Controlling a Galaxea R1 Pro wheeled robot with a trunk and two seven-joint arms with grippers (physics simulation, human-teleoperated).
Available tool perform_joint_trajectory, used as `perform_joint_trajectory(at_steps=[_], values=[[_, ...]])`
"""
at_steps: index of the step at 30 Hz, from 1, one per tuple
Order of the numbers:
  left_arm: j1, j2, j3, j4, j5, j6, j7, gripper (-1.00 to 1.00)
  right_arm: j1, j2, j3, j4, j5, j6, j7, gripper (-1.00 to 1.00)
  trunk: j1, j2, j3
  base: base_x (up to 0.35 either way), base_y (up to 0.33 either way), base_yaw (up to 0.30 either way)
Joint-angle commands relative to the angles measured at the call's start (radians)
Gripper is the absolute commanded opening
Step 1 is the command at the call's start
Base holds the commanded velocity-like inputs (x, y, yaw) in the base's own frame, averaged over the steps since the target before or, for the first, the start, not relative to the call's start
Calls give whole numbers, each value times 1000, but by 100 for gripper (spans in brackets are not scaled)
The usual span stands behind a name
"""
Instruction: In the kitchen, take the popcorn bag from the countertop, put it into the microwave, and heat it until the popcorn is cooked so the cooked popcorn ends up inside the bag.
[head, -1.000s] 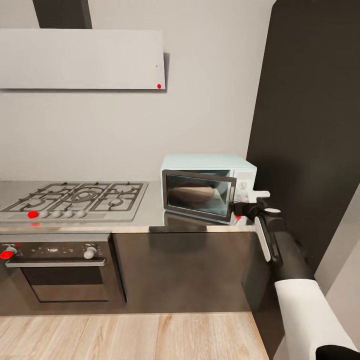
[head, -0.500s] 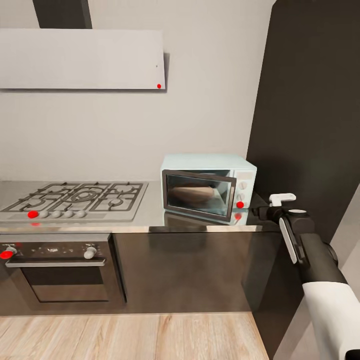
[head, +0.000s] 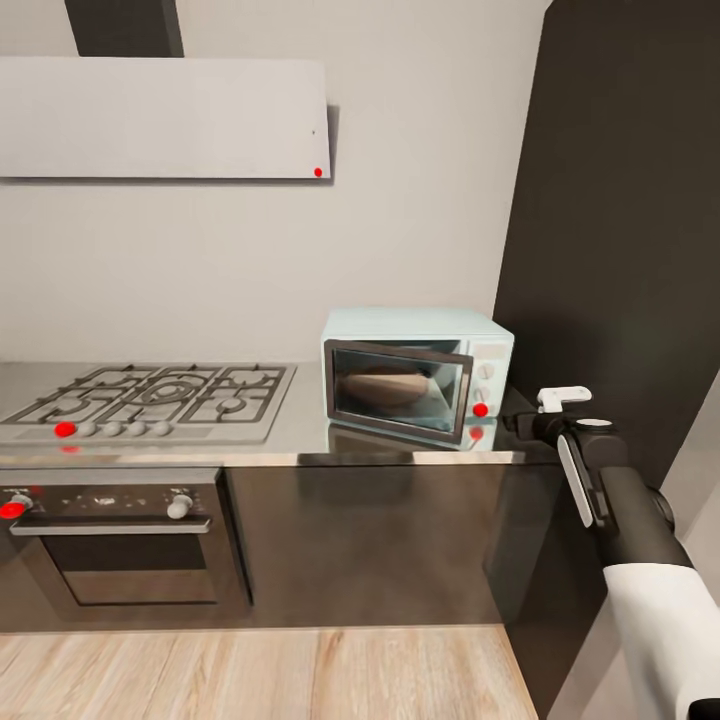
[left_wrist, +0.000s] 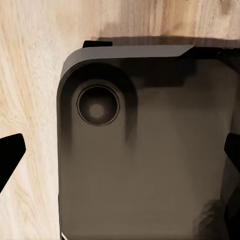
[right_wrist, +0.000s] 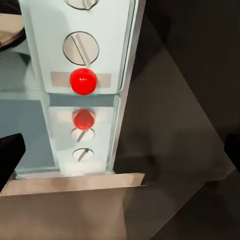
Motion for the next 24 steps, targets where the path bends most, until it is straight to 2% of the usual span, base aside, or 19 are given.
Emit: perform_joint_trajectory(at_steps=[1,8,11,15,24], values=[[0,0,1,0,3,-3,1,100,-1,1,-2,-3,10,4,11,100,0,-1,-1,145,0,0],[0,1,1,0,3,-3,0,100,-1,5,-1,-4,8,0,16,100,0,-1,-1,228,0,0],[0,1,1,0,3,-3,0,100,-1,7,-2,-1,7,-36,18,100,0,-1,-1,243,0,0],[0,2,1,0,3,-3,1,100,-1,6,-5,9,-16,-47,19,100,0,-1,-1,223,0,0],[0,3,1,0,3,-3,1,100,-1,6,-6,11,-25,-49,13,100,0,-1,-1,188,0,0]])
